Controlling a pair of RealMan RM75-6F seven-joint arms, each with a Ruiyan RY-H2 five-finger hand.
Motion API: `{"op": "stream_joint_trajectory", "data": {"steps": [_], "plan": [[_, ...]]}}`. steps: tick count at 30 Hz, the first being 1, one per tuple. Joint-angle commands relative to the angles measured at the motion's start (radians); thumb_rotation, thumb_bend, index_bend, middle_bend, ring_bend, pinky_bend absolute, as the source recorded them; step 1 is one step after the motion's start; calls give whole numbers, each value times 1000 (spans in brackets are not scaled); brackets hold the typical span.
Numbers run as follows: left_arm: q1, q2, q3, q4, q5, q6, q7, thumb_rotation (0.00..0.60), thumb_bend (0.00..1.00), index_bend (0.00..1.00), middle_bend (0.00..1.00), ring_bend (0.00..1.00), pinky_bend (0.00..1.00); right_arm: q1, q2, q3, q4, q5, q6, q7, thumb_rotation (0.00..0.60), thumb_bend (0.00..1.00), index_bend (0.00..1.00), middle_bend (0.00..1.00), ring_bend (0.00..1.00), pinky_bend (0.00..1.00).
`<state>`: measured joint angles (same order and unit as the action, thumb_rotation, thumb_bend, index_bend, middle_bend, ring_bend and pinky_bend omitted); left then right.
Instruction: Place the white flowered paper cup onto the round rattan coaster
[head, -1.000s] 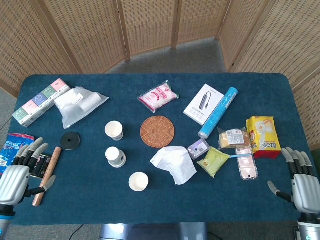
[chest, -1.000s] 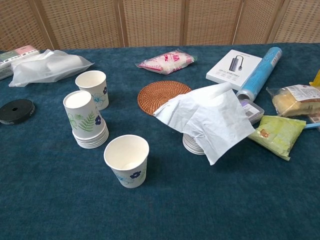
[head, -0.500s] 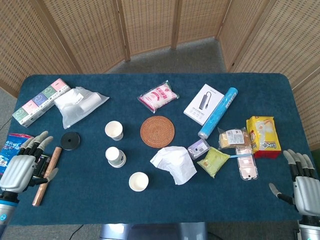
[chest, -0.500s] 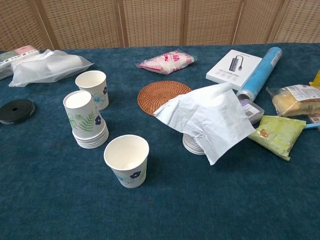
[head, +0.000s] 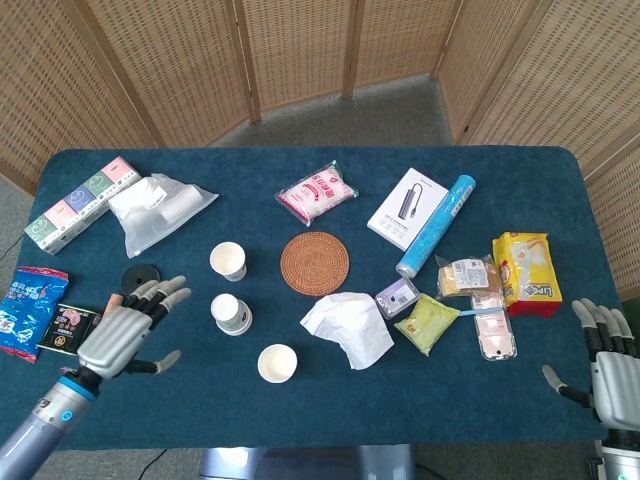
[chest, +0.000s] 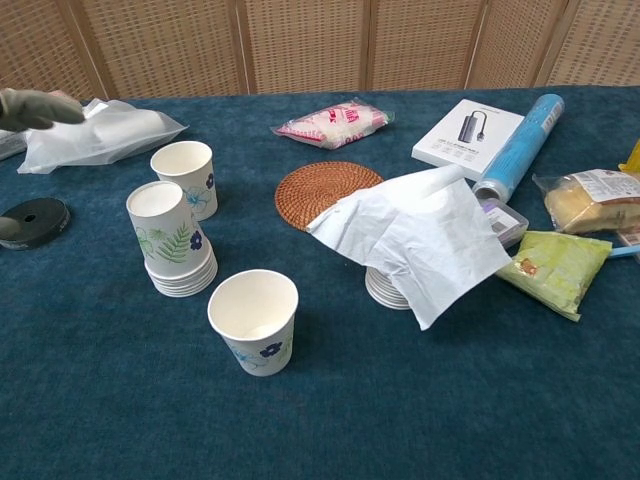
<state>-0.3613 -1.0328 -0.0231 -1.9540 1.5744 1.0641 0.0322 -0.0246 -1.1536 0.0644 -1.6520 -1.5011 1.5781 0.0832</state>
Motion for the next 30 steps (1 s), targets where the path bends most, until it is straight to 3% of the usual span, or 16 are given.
{"op": "stream_joint_trajectory", "data": {"steps": [1, 10, 30], "plan": [[-40, -30, 15, -12, 26, -48, 25, 486, 370, 21, 0, 0, 0, 1, 1, 1, 1, 0, 0, 1, 600, 251, 0, 0, 0, 0], [-117, -99, 18, -26, 51, -124, 85, 483, 370, 0, 0, 0, 0, -10, 9, 2, 0, -2, 15, 10, 600, 252, 0, 0, 0, 0], [-223, -293, 23, 62, -28, -221, 153, 494, 371, 0, 0, 0, 0, -43, 26, 3, 31, 5, 47, 63, 600, 251, 0, 0, 0, 0]]}}
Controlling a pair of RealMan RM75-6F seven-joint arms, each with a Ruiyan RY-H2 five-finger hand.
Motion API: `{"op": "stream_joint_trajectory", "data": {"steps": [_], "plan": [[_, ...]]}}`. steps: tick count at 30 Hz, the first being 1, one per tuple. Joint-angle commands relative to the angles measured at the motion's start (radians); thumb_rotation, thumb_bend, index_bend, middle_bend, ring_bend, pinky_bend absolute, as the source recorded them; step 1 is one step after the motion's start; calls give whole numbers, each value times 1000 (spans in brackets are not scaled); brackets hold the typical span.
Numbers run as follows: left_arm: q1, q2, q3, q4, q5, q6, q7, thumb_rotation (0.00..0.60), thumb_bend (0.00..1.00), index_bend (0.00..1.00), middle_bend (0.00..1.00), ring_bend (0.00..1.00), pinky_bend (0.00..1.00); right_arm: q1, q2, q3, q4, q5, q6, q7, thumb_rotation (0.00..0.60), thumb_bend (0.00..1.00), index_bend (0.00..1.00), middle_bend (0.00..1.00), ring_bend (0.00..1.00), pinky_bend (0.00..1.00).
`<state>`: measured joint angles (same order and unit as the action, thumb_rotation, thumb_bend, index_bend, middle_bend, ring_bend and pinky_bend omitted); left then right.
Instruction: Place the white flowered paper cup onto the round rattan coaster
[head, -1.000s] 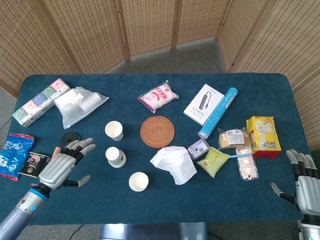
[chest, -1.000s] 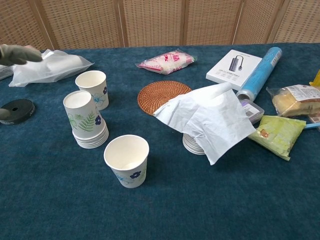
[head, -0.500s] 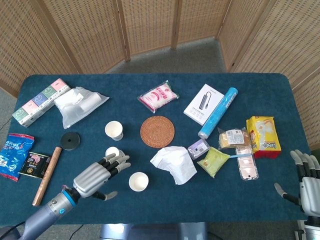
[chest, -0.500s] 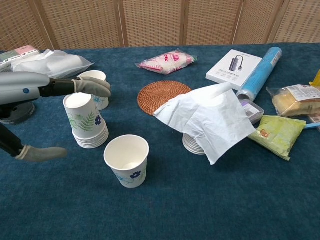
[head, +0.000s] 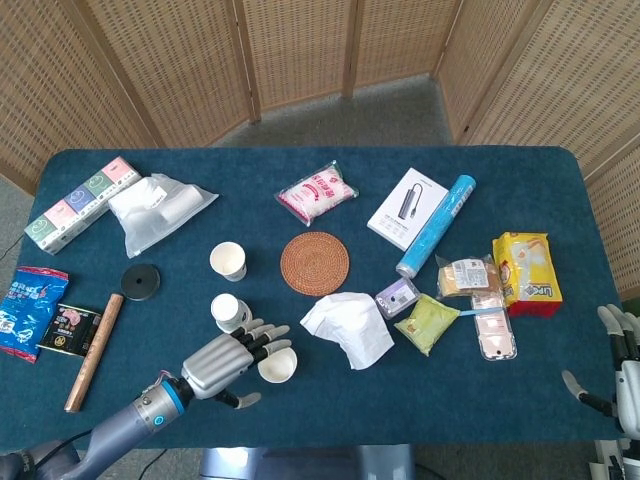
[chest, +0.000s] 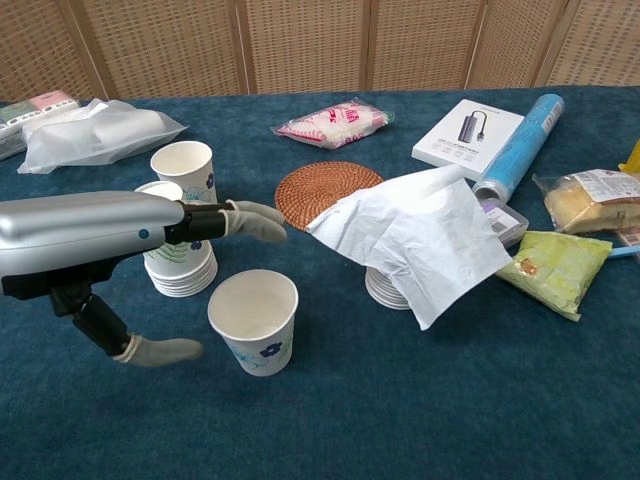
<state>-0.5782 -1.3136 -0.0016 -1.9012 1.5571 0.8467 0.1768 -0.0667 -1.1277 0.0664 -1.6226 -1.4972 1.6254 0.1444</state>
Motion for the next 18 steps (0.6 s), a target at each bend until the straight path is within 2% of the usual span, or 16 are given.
{"op": "stream_joint_trajectory", "data": {"steps": [1, 13, 18], "plan": [[-9, -19, 2, 13, -16, -6, 10, 494, 371, 0, 0, 0, 0, -1, 0, 1, 3, 1, -1, 3, 600, 251, 0, 0, 0, 0], [-42, -98, 18, 68, -58, -31, 14, 499, 371, 10, 0, 0, 1, -3, -2, 2, 14, 3, -6, 14, 600, 254, 0, 0, 0, 0], [-46, -140, 26, 106, -54, -19, 4, 532, 372, 39, 0, 0, 51, -8, -1, 0, 17, 4, -5, 16, 600, 252, 0, 0, 0, 0]]}}
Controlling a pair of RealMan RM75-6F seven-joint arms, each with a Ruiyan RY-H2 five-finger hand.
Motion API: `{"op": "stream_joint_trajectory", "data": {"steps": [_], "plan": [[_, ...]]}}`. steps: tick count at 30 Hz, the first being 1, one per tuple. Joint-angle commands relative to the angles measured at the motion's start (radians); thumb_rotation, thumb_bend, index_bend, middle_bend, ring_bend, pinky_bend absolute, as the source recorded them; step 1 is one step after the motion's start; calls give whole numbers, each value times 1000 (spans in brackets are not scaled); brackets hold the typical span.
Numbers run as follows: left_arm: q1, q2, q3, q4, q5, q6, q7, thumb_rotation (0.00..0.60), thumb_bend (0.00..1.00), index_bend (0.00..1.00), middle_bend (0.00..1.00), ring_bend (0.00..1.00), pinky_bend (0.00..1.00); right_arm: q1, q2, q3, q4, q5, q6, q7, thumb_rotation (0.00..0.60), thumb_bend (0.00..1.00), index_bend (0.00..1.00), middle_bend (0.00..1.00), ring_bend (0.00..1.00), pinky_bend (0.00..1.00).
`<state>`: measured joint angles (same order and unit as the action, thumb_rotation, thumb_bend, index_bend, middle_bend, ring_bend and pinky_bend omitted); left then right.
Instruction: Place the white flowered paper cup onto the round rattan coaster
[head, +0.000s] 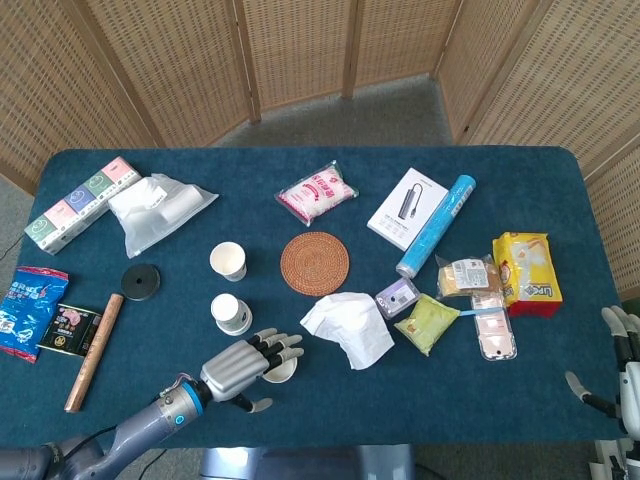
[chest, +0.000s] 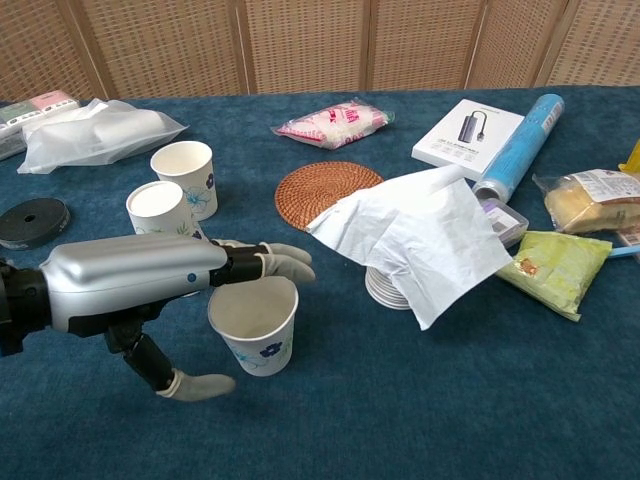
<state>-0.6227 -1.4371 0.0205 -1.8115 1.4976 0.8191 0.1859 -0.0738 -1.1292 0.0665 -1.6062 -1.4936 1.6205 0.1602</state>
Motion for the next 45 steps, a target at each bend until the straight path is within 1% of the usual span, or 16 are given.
{"op": "stream_joint_trajectory", "data": {"steps": [1, 3, 7, 12, 17, 21, 28, 32, 35, 38, 45], "plan": [[-1, -25, 6, 26, 9, 14, -7, 539, 372, 49, 0, 0, 69, -1, 0, 0, 0, 0, 0, 0, 600, 253, 0, 0, 0, 0], [-1, -40, 10, 46, 13, 19, -12, 570, 372, 87, 16, 0, 149, -4, -1, 0, 0, 0, 3, 2, 600, 254, 0, 0, 0, 0], [-1, -63, 16, 79, 17, 31, -20, 596, 371, 132, 61, 36, 217, -8, 3, -2, -5, 3, 4, 4, 600, 252, 0, 0, 0, 0], [2, -93, 12, 107, 26, 62, -27, 600, 370, 207, 128, 146, 333, -14, 12, -1, -16, -3, 15, 10, 600, 252, 0, 0, 0, 0], [4, -103, 11, 120, 35, 87, -41, 600, 371, 277, 174, 224, 426, -18, 10, -3, -16, 0, 13, 11, 600, 251, 0, 0, 0, 0], [-1, -98, 11, 120, 29, 86, -53, 600, 371, 330, 224, 338, 506, -18, 6, -3, -13, 1, 11, 12, 600, 252, 0, 0, 0, 0], [-10, -79, 5, 104, 23, 89, -72, 600, 371, 333, 240, 343, 520, -17, 8, 0, -19, -3, 11, 8, 600, 252, 0, 0, 0, 0], [-16, -55, -8, 79, 27, 101, -116, 600, 371, 334, 240, 344, 519, -14, 8, 1, -23, -5, 7, 4, 600, 252, 0, 0, 0, 0], [-23, -12, -28, 46, 24, 111, -156, 600, 371, 337, 241, 343, 518, -14, 5, 0, -22, -6, 6, 5, 600, 251, 0, 0, 0, 0], [-30, 38, -60, 12, 10, 124, -193, 600, 371, 335, 240, 342, 514, -14, 2, 0, -20, -3, 4, 5, 600, 252, 0, 0, 0, 0], [-53, 132, -134, -32, -28, 130, -350, 600, 371, 335, 239, 338, 509, -7, -3, 1, -21, -3, -8, -3, 600, 252, 0, 0, 0, 0]]}}
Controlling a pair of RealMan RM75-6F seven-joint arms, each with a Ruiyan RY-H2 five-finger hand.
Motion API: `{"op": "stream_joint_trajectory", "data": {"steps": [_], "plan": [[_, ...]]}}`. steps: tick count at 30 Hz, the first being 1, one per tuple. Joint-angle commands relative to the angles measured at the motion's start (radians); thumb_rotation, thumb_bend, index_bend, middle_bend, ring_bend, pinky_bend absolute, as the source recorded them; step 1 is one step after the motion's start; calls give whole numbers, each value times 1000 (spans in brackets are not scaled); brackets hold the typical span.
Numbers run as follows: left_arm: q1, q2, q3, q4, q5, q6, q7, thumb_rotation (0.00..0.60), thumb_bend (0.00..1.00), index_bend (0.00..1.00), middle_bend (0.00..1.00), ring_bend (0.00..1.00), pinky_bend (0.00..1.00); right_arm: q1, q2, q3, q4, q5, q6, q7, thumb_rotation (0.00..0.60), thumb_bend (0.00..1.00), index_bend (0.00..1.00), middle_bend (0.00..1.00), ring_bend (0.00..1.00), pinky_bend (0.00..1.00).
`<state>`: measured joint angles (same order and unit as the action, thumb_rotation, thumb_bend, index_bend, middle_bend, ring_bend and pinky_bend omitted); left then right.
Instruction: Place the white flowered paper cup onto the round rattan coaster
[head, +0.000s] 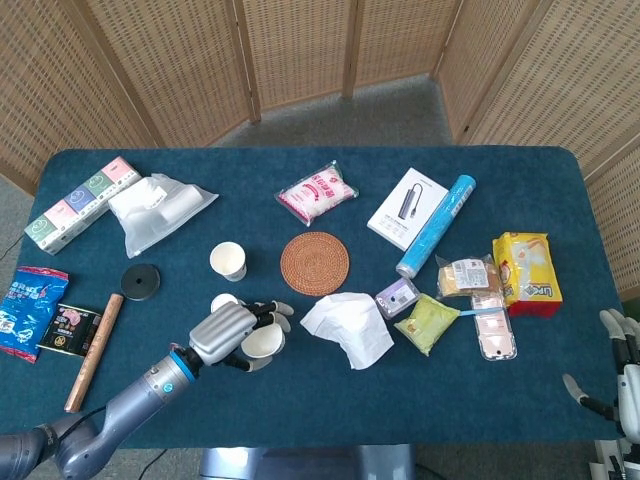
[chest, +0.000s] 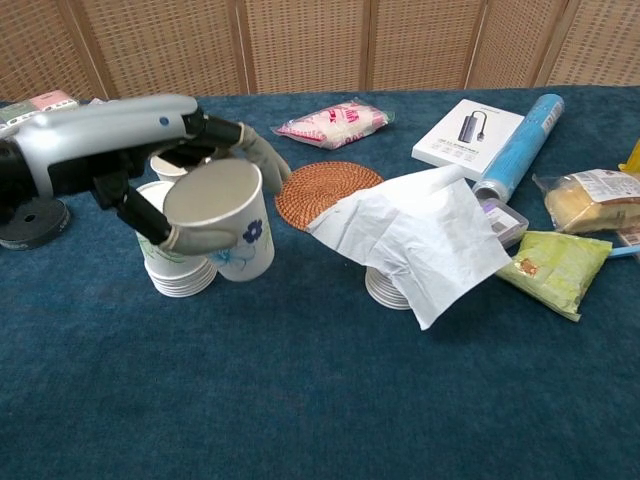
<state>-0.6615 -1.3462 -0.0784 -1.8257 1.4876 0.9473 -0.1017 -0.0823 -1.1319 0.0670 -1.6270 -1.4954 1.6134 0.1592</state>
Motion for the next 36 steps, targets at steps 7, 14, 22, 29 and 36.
{"op": "stream_joint_trajectory", "data": {"steps": [7, 14, 22, 29, 36], "plan": [[-55, 67, -100, 32, -86, -33, -144, 600, 372, 331, 234, 331, 499, 4, 2, 0, -3, -6, -2, -9, 600, 251, 0, 0, 0, 0], [-120, 43, -142, 116, -177, -117, -150, 600, 370, 327, 227, 314, 478, 0, 3, -1, -2, -2, 0, -10, 600, 252, 0, 0, 0, 0], [-208, -59, -190, 269, -271, -196, -154, 600, 370, 327, 224, 308, 462, -4, 6, -1, 0, -3, 6, -6, 600, 252, 0, 0, 0, 0], [-287, -183, -212, 442, -335, -259, -144, 600, 371, 324, 221, 300, 441, -11, 10, 0, 9, 13, 5, 9, 600, 253, 0, 0, 0, 0], [-352, -299, -229, 609, -370, -316, -161, 600, 371, 314, 220, 287, 424, -27, 22, 3, 14, 34, 13, 25, 600, 252, 0, 0, 0, 0]]}}
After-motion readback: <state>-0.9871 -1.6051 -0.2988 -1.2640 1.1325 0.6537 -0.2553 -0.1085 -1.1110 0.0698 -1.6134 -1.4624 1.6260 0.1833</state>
